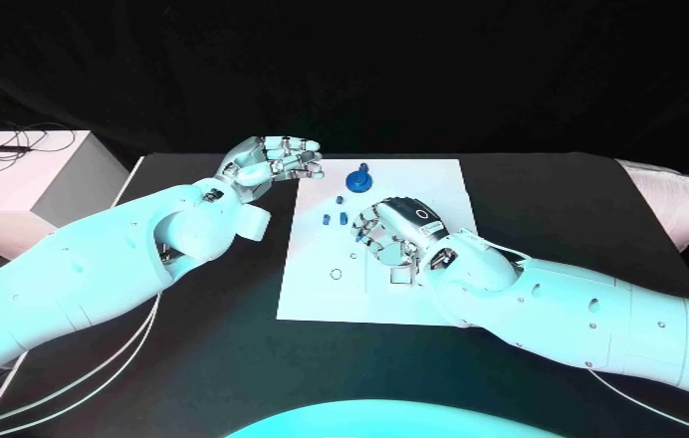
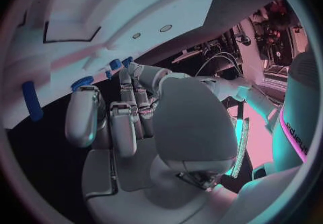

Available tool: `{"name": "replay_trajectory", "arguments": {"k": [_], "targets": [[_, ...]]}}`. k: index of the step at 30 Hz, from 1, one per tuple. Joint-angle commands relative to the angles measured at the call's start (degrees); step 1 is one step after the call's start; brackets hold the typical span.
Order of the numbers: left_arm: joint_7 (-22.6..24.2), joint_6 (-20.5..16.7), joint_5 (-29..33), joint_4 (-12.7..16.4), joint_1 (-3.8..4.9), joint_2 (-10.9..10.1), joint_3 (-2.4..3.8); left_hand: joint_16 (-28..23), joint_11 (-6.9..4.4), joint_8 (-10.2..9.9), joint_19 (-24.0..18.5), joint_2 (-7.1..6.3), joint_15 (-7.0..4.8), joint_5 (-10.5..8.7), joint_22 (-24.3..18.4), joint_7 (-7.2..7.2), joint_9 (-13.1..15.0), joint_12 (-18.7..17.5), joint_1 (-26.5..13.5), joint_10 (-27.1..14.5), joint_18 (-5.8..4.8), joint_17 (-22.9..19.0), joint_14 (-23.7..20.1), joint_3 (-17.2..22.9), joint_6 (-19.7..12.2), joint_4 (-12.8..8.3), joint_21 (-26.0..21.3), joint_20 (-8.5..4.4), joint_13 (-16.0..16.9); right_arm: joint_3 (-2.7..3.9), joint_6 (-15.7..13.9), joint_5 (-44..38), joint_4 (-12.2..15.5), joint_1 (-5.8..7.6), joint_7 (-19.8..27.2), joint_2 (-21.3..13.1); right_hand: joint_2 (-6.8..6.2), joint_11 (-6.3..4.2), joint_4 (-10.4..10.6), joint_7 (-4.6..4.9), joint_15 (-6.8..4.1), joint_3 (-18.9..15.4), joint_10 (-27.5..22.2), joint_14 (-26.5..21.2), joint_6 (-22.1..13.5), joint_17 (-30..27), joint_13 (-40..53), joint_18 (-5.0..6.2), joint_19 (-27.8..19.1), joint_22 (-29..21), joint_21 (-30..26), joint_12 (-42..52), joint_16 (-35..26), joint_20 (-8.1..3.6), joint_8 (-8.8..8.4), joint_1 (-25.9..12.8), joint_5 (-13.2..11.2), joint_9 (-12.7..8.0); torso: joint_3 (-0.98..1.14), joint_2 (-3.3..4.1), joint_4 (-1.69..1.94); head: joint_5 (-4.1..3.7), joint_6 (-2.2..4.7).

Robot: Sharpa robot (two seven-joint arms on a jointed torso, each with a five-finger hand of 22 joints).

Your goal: Assemble the parts on the task board

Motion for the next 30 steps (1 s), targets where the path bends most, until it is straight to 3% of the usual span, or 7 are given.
{"name": "replay_trajectory", "arguments": {"k": [1,6,12,17,30], "targets": [[0.76,-0.09,0.5,0.13,-0.05,0.09,0.05,-0.4,0.32,-0.07,0.37,0.11,-0.07,0.15,-0.05,0.3,-0.09,-0.33,0.54,0.1,0.2,0.07,0.36,0.09,-0.12,-0.35,-0.29,0.04,-0.1,-0.11,2.13,-1.26,-0.44,-0.25,0.42,0.33,0.13,-2.23,-0.35,0.12,-0.32,0.12,2.51,4.93,0.06,10.14,0.0,0.01,0.71,-0.02,-0.28,0.33,0.04,-0.28,0.34,-0.36,0.26,0.05,0.03,0.01,-0.06,0.5,-0.47],[0.74,-0.03,0.53,0.14,-0.05,0.06,0.05,-0.4,0.32,-0.07,0.37,0.11,-0.07,0.15,-0.05,0.3,-0.09,-0.33,0.54,0.1,0.2,0.07,0.36,0.09,-0.12,-0.35,-0.29,0.04,-0.1,-0.21,2.57,-2.01,-0.6,-0.49,-0.16,0.86,0.13,-2.19,-0.39,0.15,-0.29,0.14,2.43,4.92,0.02,10.11,-0.01,0.0,0.71,0.01,-0.26,0.28,0.02,-0.28,0.3,-0.43,0.33,0.05,0.04,0.0,-0.17,0.89,-0.95],[0.63,0.27,0.55,0.23,-0.05,0.12,0.05,-0.53,0.34,-0.07,0.38,0.13,-0.04,0.16,-0.14,0.33,-0.11,-0.36,0.51,0.1,0.19,0.1,0.34,0.09,-0.1,-0.33,-0.42,0.06,-0.1,-0.26,3.29,-2.53,-0.58,-0.58,-0.57,1.29,0.13,-2.19,-0.39,0.15,-0.29,0.14,2.43,4.92,0.02,10.11,-0.01,0.0,0.71,0.01,-0.26,0.28,0.02,-0.28,0.3,-0.43,0.33,0.05,0.05,0.04,-0.03,1.09,-1.44],[0.56,0.28,0.56,0.24,-0.05,0.01,0.05,-0.55,0.35,-0.07,0.38,0.13,-0.04,0.16,-0.15,0.33,-0.11,-0.37,0.5,0.1,0.18,0.1,0.33,0.09,-0.1,-0.32,-0.44,0.07,-0.11,-0.32,3.82,-2.87,-0.3,-0.61,-0.7,1.13,0.13,-2.19,-0.39,0.15,-0.29,0.14,2.43,4.92,0.02,10.11,-0.01,0.0,0.71,0.01,-0.26,0.28,0.02,-0.28,0.3,-0.43,0.33,0.05,0.03,0.02,-0.17,1.23,-1.8],[0.53,0.35,0.56,0.21,-0.05,-0.02,0.06,-0.68,0.37,-0.07,0.4,0.15,-0.01,0.16,-0.24,0.35,-0.12,-0.41,0.48,0.07,0.18,0.13,0.31,0.09,-0.07,-0.31,-0.57,0.09,-0.12,-0.45,4.92,-3.73,-0.54,-0.72,-1.12,1.29,0.14,-2.16,-0.45,0.19,-0.26,0.14,2.4,4.92,0.01,10.11,-0.02,0.0,0.69,0.0,-0.3,0.26,0.03,-0.27,0.28,-0.55,0.41,0.06,0.04,-0.03,-0.1,1.25,-2.21]]}}
